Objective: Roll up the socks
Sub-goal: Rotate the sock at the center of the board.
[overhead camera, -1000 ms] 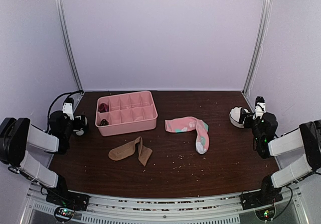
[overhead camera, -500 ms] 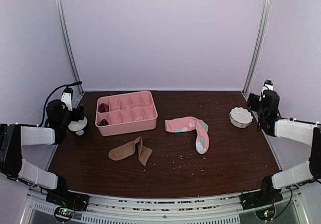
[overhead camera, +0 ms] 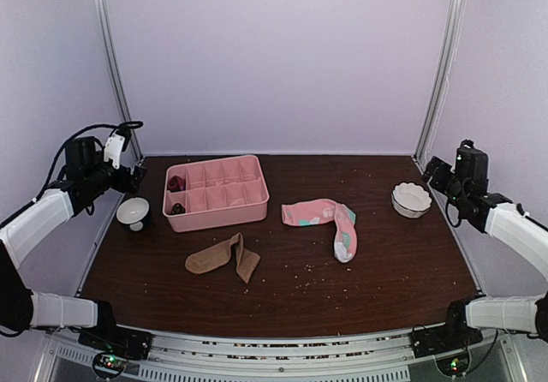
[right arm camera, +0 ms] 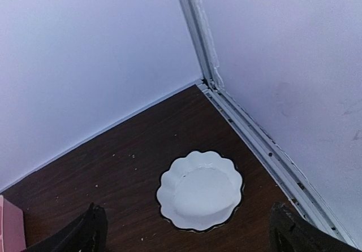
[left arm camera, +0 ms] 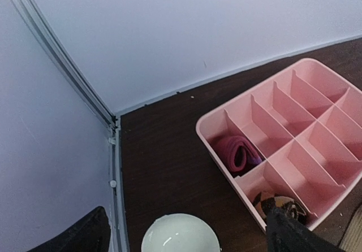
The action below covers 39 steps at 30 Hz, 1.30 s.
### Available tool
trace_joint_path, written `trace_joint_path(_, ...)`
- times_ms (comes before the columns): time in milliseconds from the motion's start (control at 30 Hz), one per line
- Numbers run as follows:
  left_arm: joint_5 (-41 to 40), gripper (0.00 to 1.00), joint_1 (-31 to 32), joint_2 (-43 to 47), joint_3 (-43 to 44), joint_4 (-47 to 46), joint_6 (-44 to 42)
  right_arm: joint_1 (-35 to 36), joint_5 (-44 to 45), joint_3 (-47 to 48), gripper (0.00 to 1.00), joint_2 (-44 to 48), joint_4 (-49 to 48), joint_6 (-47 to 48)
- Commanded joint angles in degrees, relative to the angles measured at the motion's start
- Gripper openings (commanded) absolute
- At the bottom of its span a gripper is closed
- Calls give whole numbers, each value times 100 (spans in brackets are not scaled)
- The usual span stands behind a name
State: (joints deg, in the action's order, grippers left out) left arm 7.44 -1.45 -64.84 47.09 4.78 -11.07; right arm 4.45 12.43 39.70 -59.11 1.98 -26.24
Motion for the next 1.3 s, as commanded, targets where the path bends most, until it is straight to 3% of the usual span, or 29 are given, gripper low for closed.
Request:
trace_joint_path(0,680,98,-22,110,290,1208,-423,1463,350,407,100,-211,188,347)
trace_joint_path(133,1263,98,-25,71,335,1653,-665,2947,1170,970,99,-994,662,563)
trace_joint_path(367,1953,98,-29,67,415,2026,-847,4823,1629,2176,100,-2882,904,695)
trace_joint_path(567,2056,98,-25,10,490,2260,-1000,4892,1567,4134,92,-4746,2505,258)
trace_joint_path(833,2090,98,-29,51,420,2439,-1285,4767,966,5784,83,-6133,2946,309)
trace_joint_path(1267,2246,98,-27,162,651,2781,-1487,4595,556,6790,70,-7382,3560,89)
